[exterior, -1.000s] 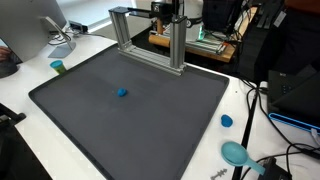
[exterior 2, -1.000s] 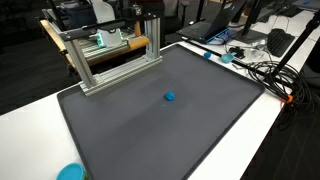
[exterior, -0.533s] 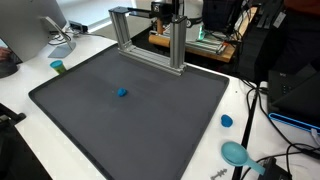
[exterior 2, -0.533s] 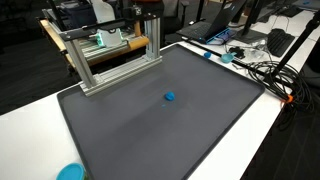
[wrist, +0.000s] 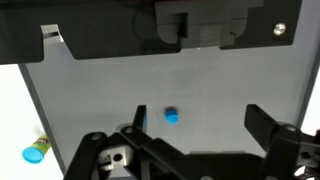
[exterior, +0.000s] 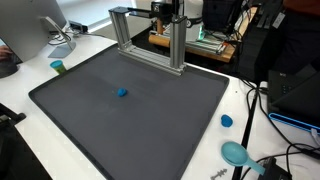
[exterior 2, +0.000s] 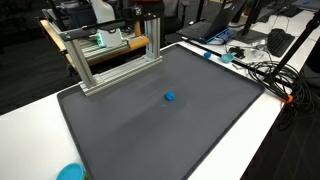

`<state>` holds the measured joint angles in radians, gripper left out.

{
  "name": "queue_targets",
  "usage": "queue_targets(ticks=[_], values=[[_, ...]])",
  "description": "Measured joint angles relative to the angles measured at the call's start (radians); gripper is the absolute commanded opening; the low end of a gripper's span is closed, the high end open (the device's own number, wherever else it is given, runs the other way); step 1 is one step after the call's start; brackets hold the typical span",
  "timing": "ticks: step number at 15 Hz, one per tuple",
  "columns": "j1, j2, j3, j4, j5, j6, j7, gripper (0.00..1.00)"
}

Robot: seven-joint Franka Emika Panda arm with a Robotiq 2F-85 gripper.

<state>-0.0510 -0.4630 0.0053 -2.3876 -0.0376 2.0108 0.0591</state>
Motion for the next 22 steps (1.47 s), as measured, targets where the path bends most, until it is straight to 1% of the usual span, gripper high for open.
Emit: queue_targets(ticks=[2,4,6,8,11,15,18,22], values=[[0.016,-0.012,0.013,-0.03,0.005,0.001,0.026,1.0],[0.029,-0.04,0.028,-0.085,0.006,0.021,0.055,1.0],[0.026,-0.076,0.036,-0.145,0.004,0.048,0.101,1.0],[0.013,-0.105,0.034,-0.179,0.004,0.052,0.12,1.0],[0.008,-0.117,0.034,-0.185,0.004,0.053,0.122,1.0],[0.024,-0.123,0.035,-0.201,0.004,0.053,0.098,1.0],[0.034,-0.152,0.035,-0.241,0.004,0.061,0.083,1.0],[0.034,-0.223,0.034,-0.309,0.004,0.12,0.073,1.0]])
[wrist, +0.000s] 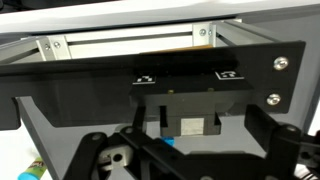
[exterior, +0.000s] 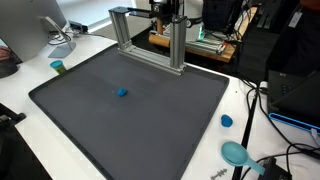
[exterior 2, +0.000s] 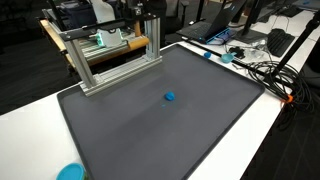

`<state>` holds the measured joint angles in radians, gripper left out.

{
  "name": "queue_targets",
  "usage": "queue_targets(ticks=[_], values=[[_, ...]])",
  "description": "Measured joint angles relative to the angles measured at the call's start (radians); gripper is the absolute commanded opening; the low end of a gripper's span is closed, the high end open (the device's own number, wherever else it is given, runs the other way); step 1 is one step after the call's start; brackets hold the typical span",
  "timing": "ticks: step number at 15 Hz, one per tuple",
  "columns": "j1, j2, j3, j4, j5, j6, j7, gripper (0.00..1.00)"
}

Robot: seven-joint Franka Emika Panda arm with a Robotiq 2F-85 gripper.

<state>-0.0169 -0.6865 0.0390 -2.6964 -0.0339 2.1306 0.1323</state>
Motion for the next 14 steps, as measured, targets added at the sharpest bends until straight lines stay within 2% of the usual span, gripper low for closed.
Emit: queue_targets(ticks=[8,14], values=[[0.0,-0.043,-0.016,-0.05,0.005,0.087,-0.021,1.0],[0.0,-0.04,-0.02,-0.05,0.013,0.062,-0.021,0.98]])
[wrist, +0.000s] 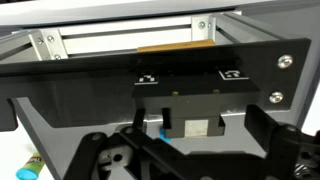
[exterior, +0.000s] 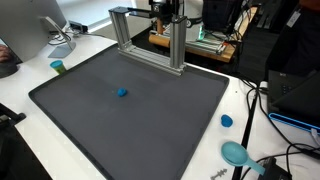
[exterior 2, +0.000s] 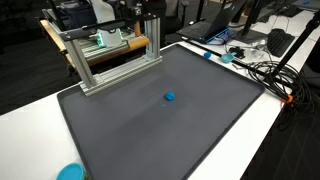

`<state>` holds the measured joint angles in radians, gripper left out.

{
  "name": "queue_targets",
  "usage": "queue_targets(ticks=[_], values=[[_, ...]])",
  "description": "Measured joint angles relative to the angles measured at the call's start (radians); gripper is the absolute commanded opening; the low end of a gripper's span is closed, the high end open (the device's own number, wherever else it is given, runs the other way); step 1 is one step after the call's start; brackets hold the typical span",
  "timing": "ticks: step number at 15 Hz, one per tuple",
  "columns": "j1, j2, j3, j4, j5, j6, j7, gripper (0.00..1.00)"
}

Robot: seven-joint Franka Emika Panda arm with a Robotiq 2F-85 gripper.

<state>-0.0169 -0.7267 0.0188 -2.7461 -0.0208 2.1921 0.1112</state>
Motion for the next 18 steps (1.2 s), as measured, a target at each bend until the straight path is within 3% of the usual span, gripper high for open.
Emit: queue_targets(ticks=[12,18], values=[[0.005,0.003,0.002,0.0,0.008,-0.007,-0.002,1.0],[-0.009,0.01,0.024,0.0,0.005,0.009,0.039,0.79]])
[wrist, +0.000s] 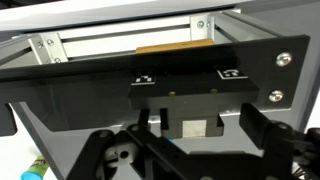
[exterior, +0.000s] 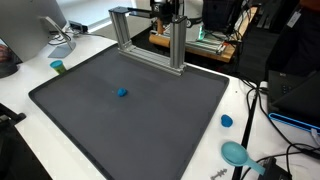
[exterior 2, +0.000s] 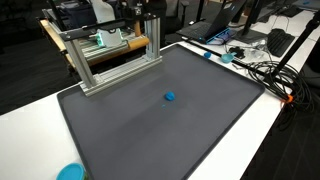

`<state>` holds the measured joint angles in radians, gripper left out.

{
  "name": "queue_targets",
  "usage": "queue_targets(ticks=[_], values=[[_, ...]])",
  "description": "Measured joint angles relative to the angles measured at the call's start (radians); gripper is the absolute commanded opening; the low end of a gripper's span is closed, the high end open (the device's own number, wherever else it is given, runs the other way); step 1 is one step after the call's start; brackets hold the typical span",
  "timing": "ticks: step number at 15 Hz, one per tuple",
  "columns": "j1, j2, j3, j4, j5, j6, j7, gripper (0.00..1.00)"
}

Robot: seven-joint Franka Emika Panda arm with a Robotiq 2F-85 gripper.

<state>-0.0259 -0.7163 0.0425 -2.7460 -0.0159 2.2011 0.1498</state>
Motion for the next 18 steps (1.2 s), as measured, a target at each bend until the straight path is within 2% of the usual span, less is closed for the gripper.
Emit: queue_targets(ticks=[1,3,8,10,16,17,18], values=[[-0.002,0.004,0.006,0.0,-0.001,0.003,0.007,0.72],[-0.007,0.011,0.018,0.0,-0.008,0.004,0.015,0.72],[-0.021,0.016,0.025,0.0,-0.039,0.004,0.012,0.65],[-0.021,0.014,0.025,0.001,-0.039,0.004,0.002,0.68],[-0.017,0.013,0.019,0.001,-0.039,-0.021,-0.067,0.7],[-0.017,0.013,0.018,0.001,-0.04,-0.023,-0.075,0.69],[-0.016,0.013,0.016,0.001,-0.039,-0.025,-0.085,0.63]])
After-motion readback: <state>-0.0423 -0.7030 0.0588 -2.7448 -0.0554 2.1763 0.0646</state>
